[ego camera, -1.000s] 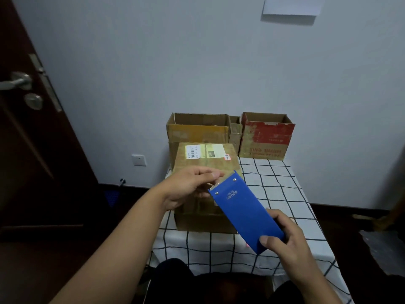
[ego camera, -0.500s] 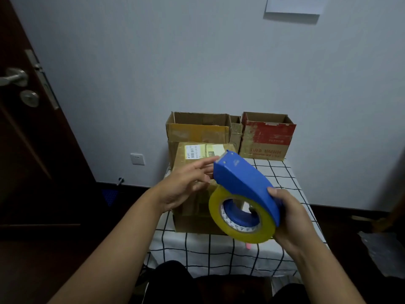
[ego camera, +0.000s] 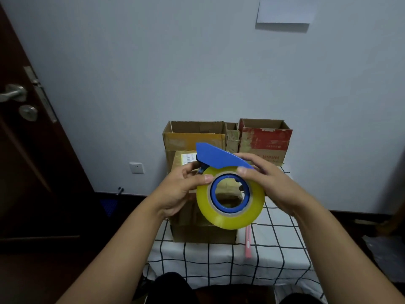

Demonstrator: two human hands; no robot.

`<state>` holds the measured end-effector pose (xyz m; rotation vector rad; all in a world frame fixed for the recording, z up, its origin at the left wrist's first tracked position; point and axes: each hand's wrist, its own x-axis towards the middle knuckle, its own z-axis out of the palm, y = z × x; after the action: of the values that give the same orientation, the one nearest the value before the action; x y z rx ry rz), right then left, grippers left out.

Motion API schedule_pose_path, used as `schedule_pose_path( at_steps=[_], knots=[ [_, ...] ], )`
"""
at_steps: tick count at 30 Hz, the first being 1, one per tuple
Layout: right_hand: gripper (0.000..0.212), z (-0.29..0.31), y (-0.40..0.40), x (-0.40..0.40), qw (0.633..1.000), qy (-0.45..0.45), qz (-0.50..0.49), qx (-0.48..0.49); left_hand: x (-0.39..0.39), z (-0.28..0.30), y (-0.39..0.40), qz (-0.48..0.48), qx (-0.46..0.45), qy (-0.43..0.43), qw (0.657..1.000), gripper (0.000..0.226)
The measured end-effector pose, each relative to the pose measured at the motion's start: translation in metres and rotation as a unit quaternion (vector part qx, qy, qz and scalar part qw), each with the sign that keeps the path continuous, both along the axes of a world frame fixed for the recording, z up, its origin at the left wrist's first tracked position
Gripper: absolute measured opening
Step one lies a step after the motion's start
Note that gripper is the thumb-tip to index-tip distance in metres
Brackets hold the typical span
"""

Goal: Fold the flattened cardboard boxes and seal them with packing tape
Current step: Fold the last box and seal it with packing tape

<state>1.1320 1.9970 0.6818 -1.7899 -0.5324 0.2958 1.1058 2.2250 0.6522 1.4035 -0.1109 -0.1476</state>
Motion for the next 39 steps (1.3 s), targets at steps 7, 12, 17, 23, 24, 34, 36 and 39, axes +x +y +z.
schedule_pose_path(
  at_steps=[7,12,17,23,24,34,36,39],
  knots=[
    [0.059,0.022,-0.003,0.018,0.980,-0.021,0.092,-0.178,-0.005,0.007,-0.006,-0.002,0.017,-0.013,1.000,0.052],
    [0.058,0.023,0.008,0.024,0.978,-0.074,0.057,-0.185,-0.010,0.009,-0.012,0.004,0.021,-0.011,1.000,0.050],
    [0.059,0.021,-0.002,0.036,0.991,-0.019,0.090,-0.096,-0.017,0.010,-0.006,0.004,0.041,-0.013,0.999,0.053],
    [0.058,0.018,-0.007,0.043,0.990,-0.011,0.091,-0.106,-0.019,-0.002,0.006,0.143,0.216,-0.124,0.958,0.026],
    [0.058,0.017,-0.007,0.044,0.990,-0.011,0.089,-0.106,-0.019,-0.005,0.009,0.165,0.282,-0.169,0.930,0.021],
    [0.060,0.014,-0.006,0.040,0.989,-0.027,0.094,-0.114,-0.021,-0.007,0.006,0.204,0.263,-0.185,0.924,0.019],
    [0.060,0.014,-0.005,0.038,0.987,-0.045,0.094,-0.122,-0.021,-0.002,0.006,0.177,0.205,-0.128,0.954,0.017],
    [0.063,0.015,-0.005,0.034,0.978,-0.099,0.084,-0.162,-0.020,0.003,0.005,0.169,0.093,-0.057,0.980,0.024]
  ],
)
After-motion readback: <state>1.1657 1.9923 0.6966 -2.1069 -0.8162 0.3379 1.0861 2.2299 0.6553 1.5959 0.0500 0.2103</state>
